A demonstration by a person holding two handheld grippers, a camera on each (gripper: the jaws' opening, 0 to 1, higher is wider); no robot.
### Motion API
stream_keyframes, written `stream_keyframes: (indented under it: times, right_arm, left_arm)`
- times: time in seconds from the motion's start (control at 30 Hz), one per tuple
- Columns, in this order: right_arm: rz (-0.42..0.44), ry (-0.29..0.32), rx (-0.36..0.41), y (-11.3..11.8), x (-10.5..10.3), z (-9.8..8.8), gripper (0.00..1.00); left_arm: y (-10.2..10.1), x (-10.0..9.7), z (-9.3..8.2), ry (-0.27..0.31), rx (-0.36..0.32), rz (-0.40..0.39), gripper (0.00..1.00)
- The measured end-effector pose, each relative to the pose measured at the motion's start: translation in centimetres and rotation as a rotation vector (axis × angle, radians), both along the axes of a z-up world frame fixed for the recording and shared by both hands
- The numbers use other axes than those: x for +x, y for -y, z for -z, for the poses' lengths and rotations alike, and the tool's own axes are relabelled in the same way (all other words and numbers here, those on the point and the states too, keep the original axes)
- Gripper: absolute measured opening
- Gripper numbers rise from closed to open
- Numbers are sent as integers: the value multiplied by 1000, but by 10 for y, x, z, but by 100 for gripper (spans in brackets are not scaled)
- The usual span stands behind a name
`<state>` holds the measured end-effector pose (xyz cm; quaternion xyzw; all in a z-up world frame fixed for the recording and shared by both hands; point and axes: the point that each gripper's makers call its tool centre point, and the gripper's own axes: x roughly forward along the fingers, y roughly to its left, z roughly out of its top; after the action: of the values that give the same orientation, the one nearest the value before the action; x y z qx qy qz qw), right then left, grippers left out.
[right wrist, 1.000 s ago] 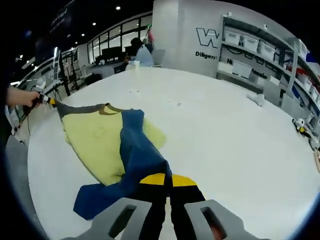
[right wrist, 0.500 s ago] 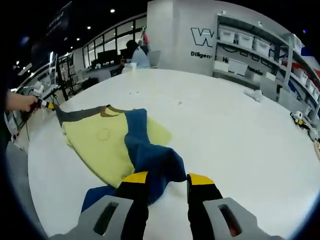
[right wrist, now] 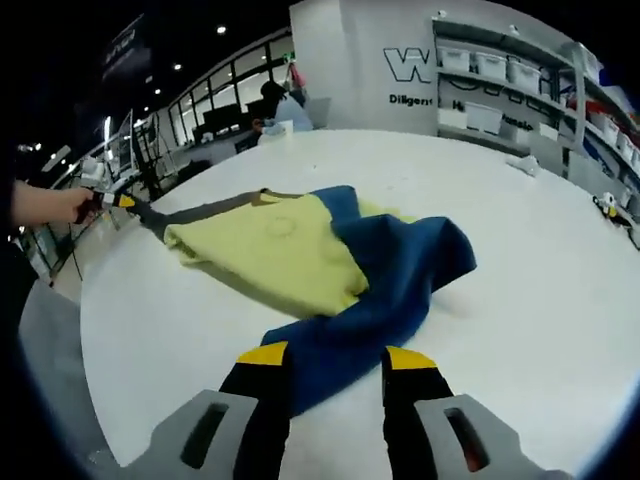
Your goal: Fold the garment on the visible template until the final outline fits inside the template.
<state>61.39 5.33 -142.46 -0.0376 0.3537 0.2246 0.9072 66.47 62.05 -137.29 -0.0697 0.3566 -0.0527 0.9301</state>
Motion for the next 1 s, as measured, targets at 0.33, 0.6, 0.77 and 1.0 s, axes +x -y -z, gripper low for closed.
stream_keyframes:
  times: [0.33, 0.6, 0.77, 1.0]
  right_arm:
    - [-18, -6, -118, 8, -7, 21, 21]
    - [3, 55, -133, 35, -6, -2, 0]
    - [41, 77, -176, 76, -5, -18, 0]
    - [74, 102, -341, 140, -1, -29, 0]
  left_arm:
    - [41, -5, -6, 30, -45, 64, 20]
    - [62, -6, -5, 34, -60, 111, 16]
    - [78, -7, 1, 18, -55, 159, 16]
    - [102, -10, 10, -2, -37, 227, 16]
